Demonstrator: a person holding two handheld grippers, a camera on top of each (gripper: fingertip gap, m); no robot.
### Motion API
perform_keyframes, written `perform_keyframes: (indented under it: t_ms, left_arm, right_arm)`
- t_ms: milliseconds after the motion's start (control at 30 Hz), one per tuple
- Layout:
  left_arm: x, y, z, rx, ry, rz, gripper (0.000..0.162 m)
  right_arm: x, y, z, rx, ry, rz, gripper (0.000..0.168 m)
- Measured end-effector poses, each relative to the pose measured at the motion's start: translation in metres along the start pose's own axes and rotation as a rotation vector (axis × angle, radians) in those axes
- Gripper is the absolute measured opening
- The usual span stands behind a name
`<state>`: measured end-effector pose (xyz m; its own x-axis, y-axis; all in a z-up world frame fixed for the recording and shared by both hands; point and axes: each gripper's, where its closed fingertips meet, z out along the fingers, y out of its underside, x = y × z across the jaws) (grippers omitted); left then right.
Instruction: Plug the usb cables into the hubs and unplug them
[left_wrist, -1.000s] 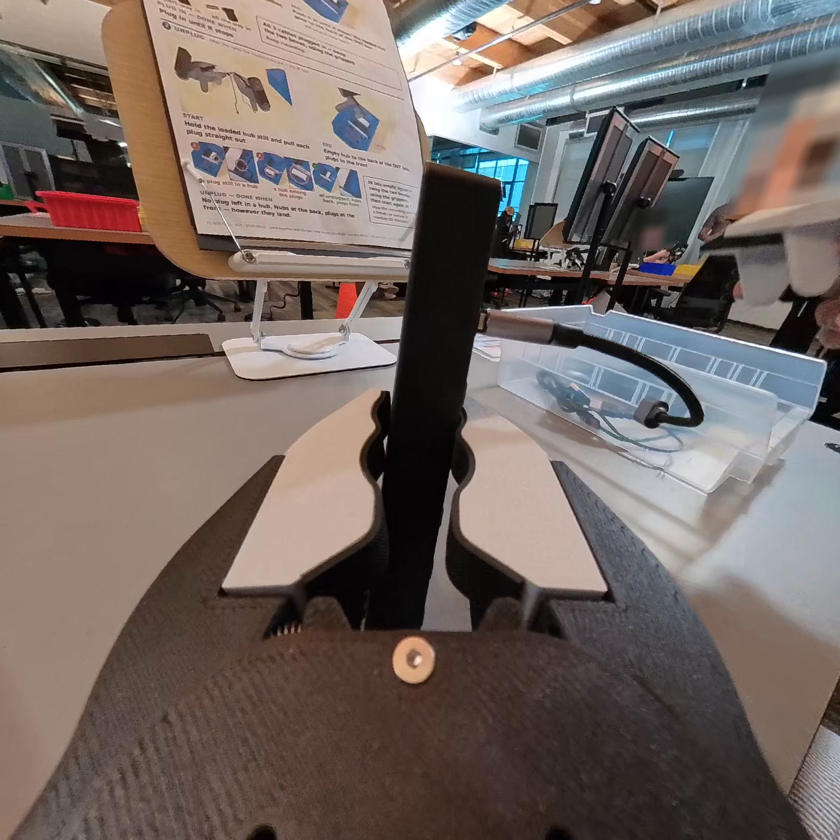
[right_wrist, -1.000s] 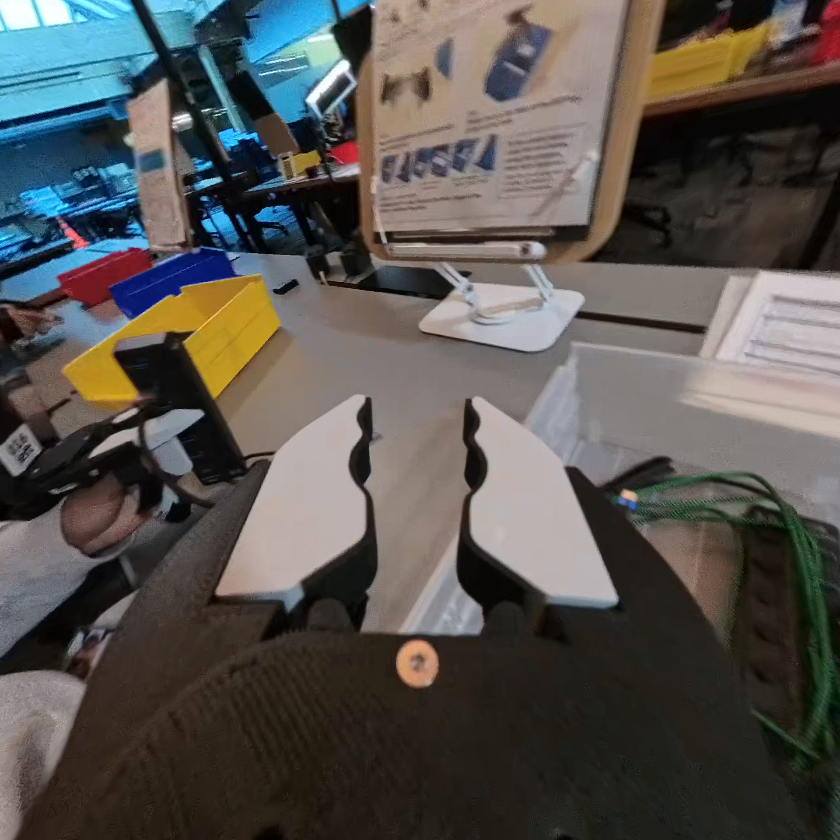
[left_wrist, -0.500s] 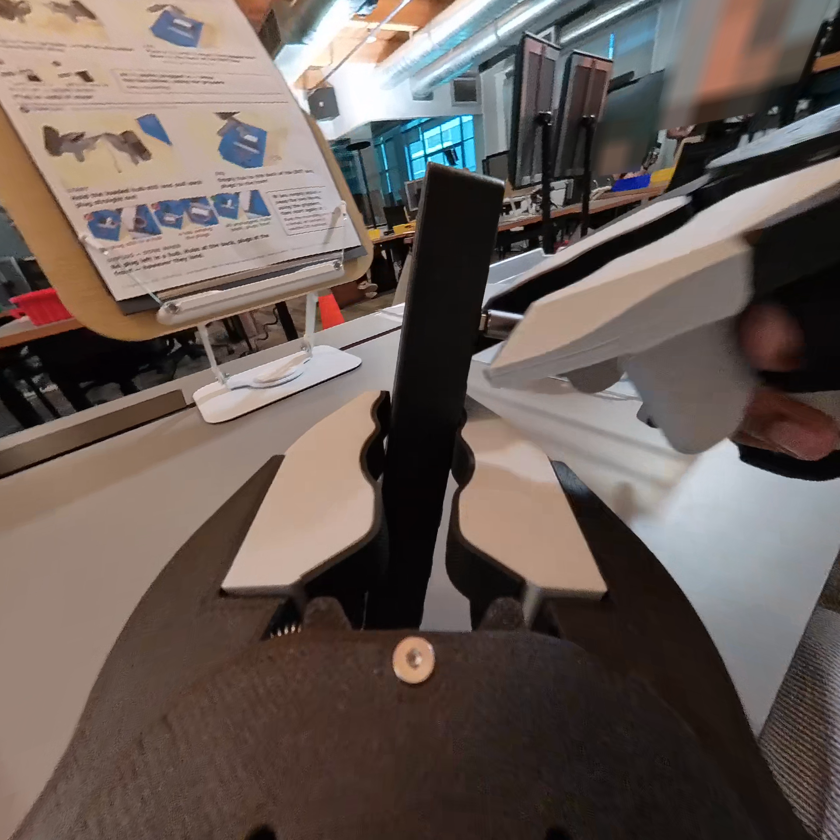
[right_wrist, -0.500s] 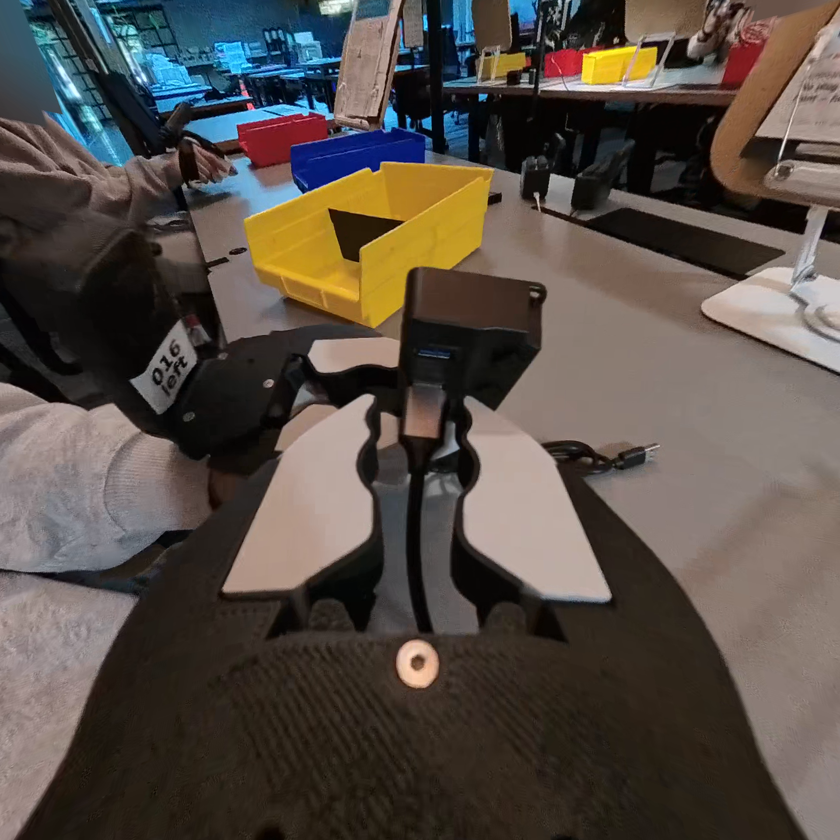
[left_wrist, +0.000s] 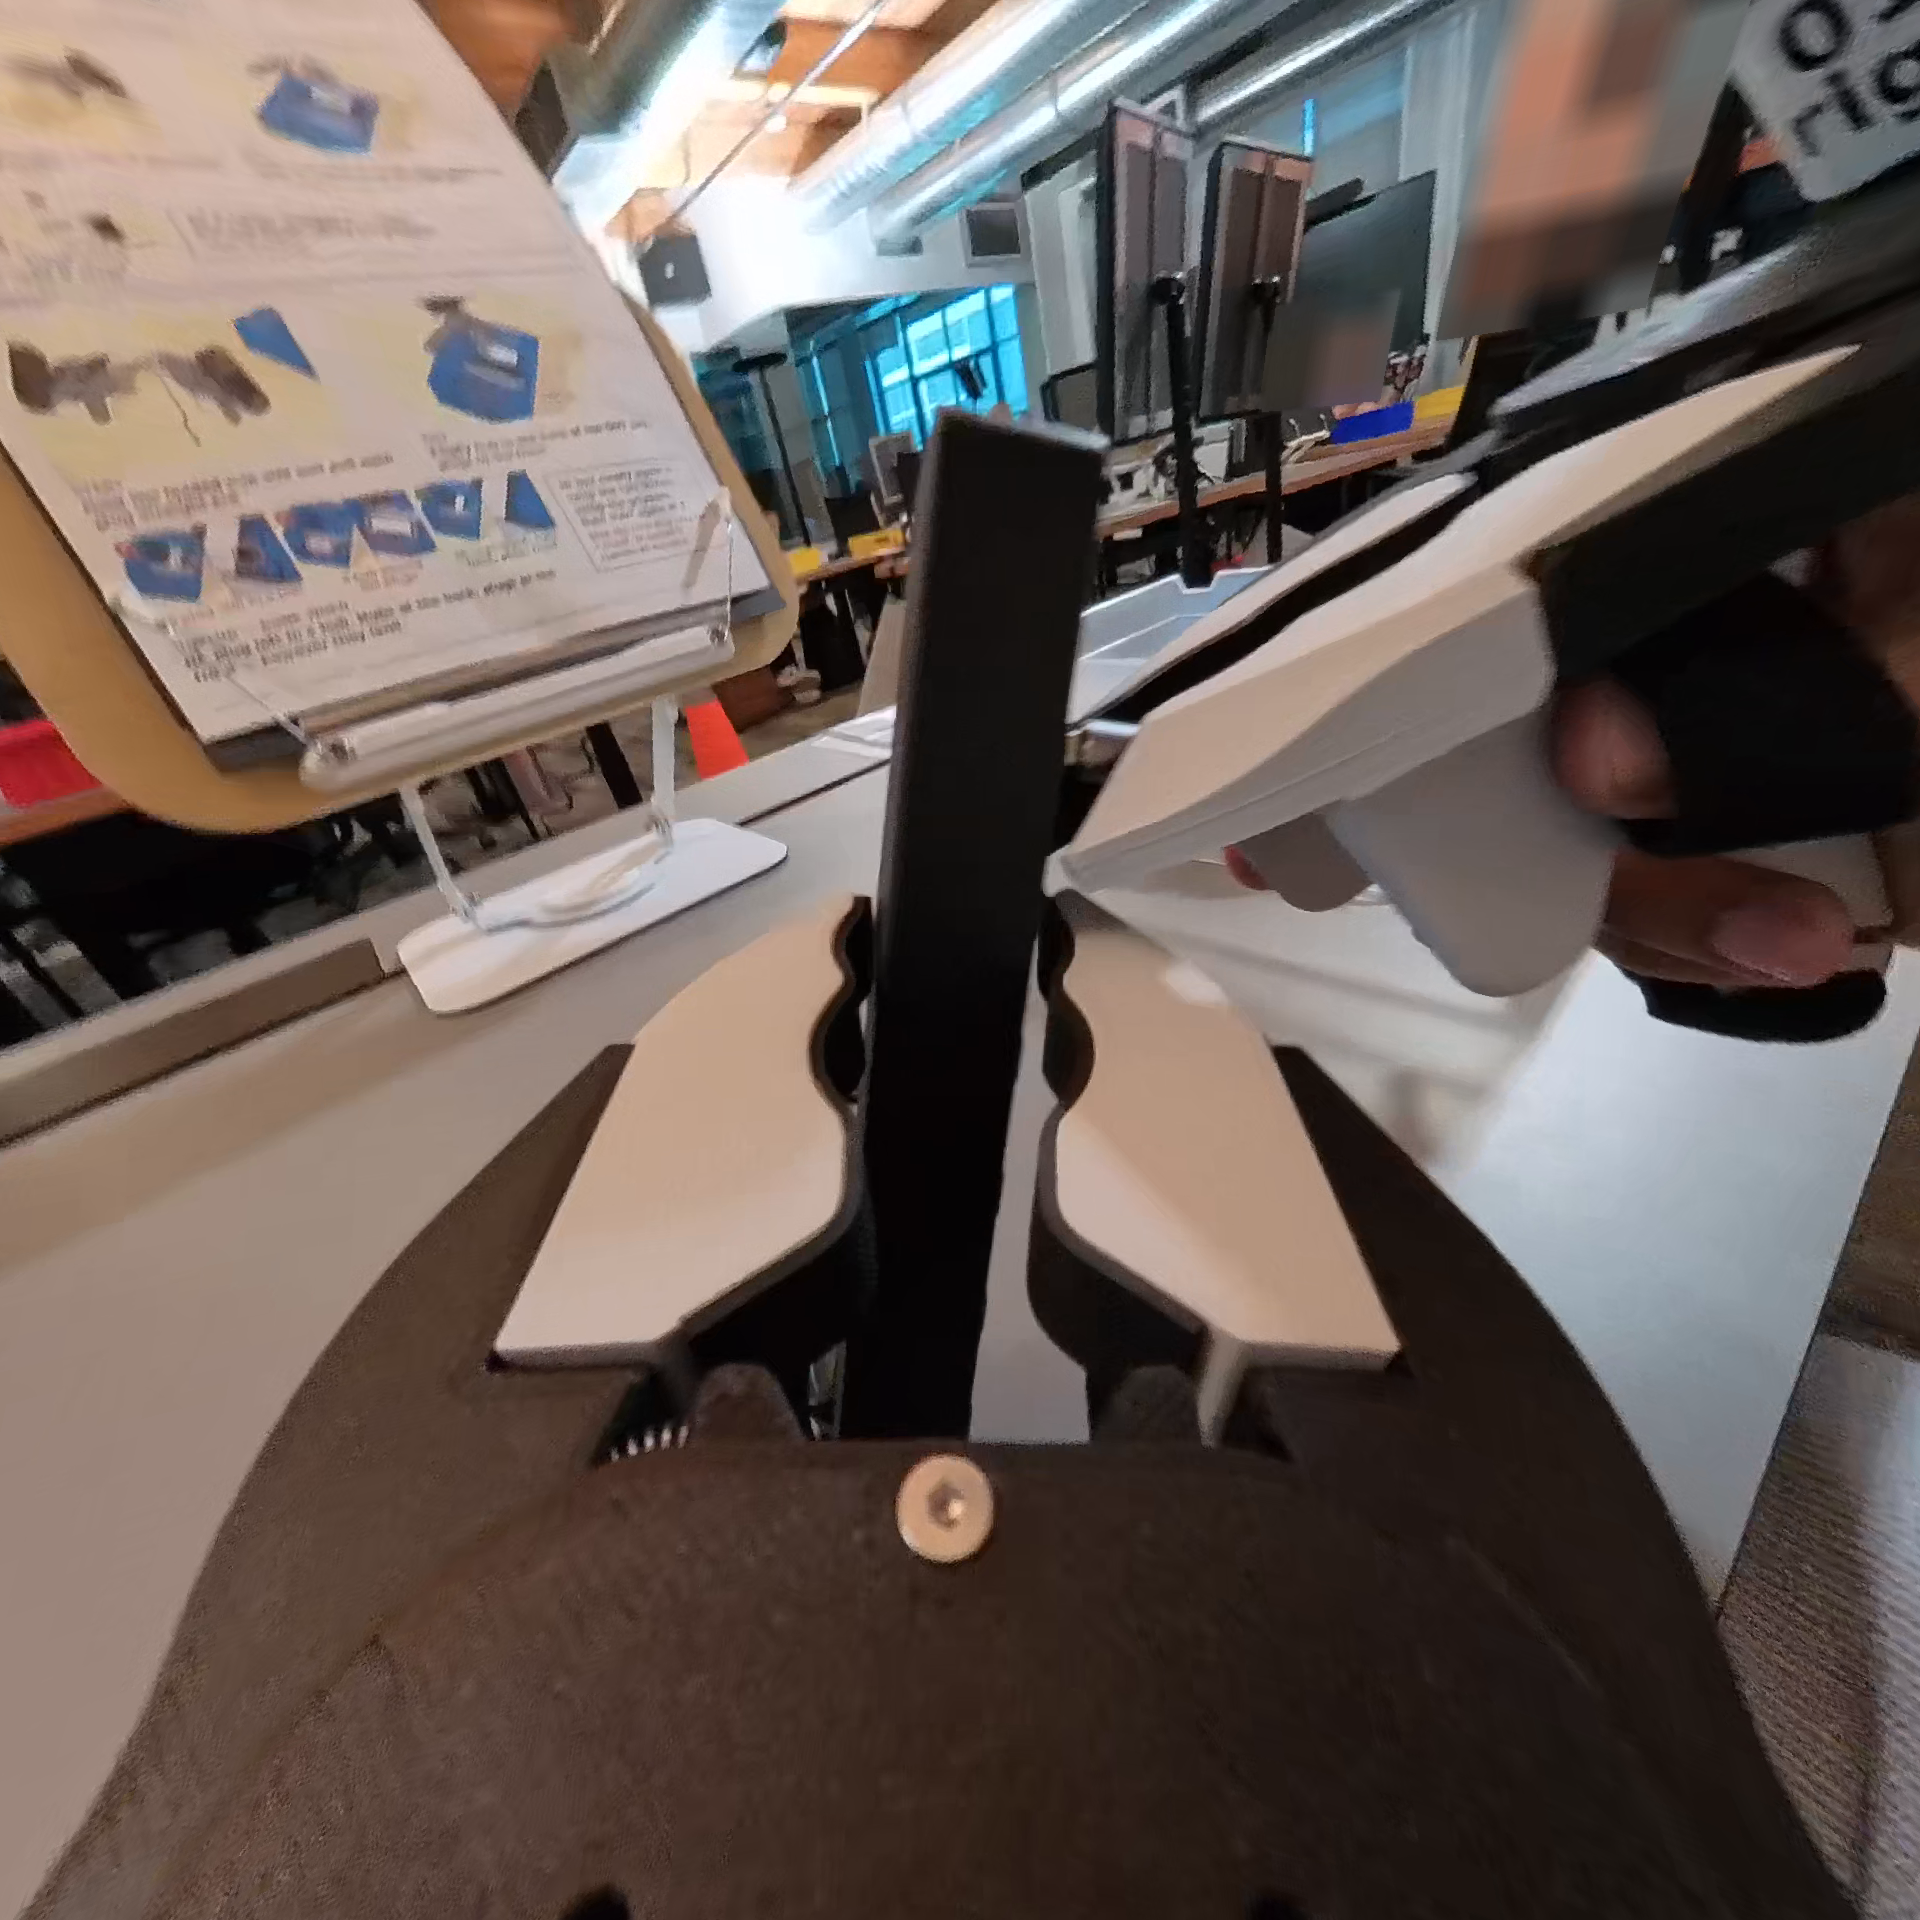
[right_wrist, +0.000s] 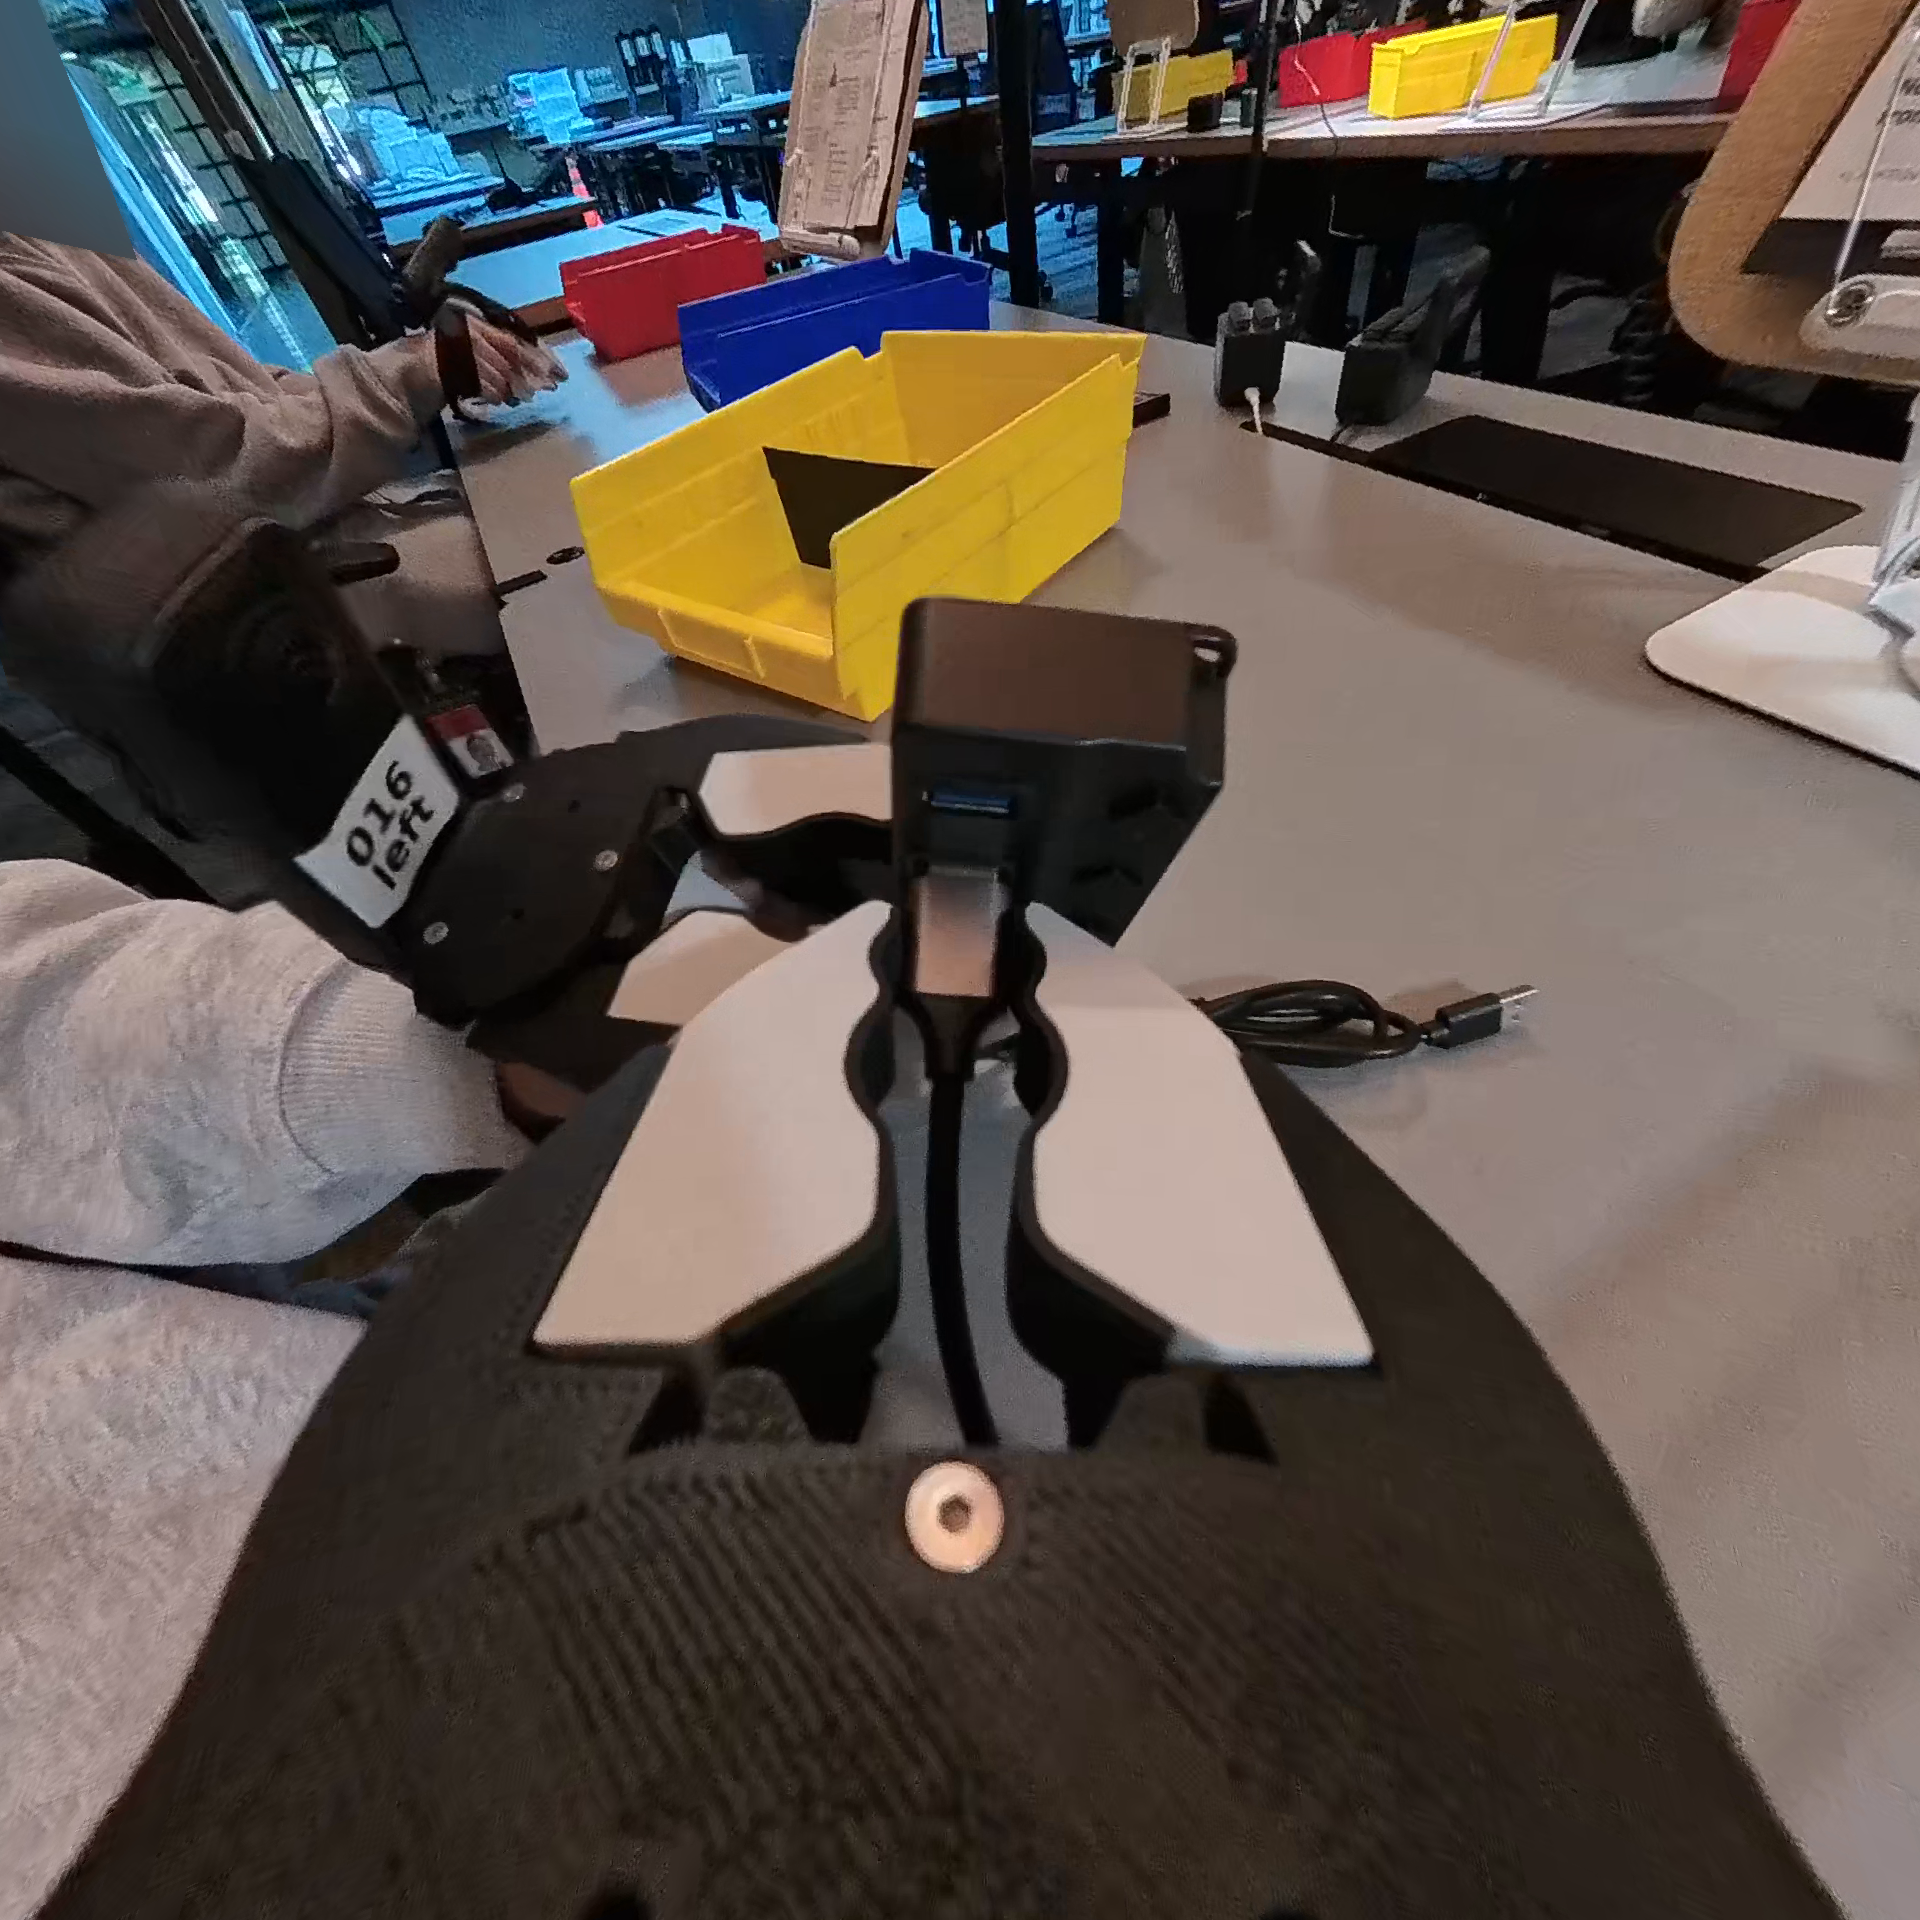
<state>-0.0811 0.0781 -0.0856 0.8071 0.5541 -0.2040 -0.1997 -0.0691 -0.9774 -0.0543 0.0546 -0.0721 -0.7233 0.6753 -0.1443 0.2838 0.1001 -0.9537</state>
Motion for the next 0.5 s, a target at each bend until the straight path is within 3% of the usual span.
perform_keyframes:
  t_ms: [67, 167, 333, 500]
  left_arm:
    - [0.0027, -0.0071, -0.0015, 0.031, -0.021, 0.066, 0.037]
    - [-0.0012, -0.0064, -0.0015, 0.023, -0.063, 0.098, 0.028]
    - [-0.0001, -0.0091, -0.0021, 0.028, -0.075, 0.178, 0.027]
    - [-0.0009, -0.0120, -0.0019, 0.035, -0.102, 0.220, 0.034]
  right_arm:
    - [0.0005, 0.0008, 0.0001, -0.007, 0.010, -0.012, 0.019]
    - [-0.0005, 0.0022, 0.0005, -0.020, 0.011, -0.022, 0.019]
    - [-0.0020, 0.0028, 0.0008, -0.037, 0.020, -0.048, 0.019]
    - [-0.0017, 0.0031, 0.0005, -0.043, 0.022, -0.037, 0.019]
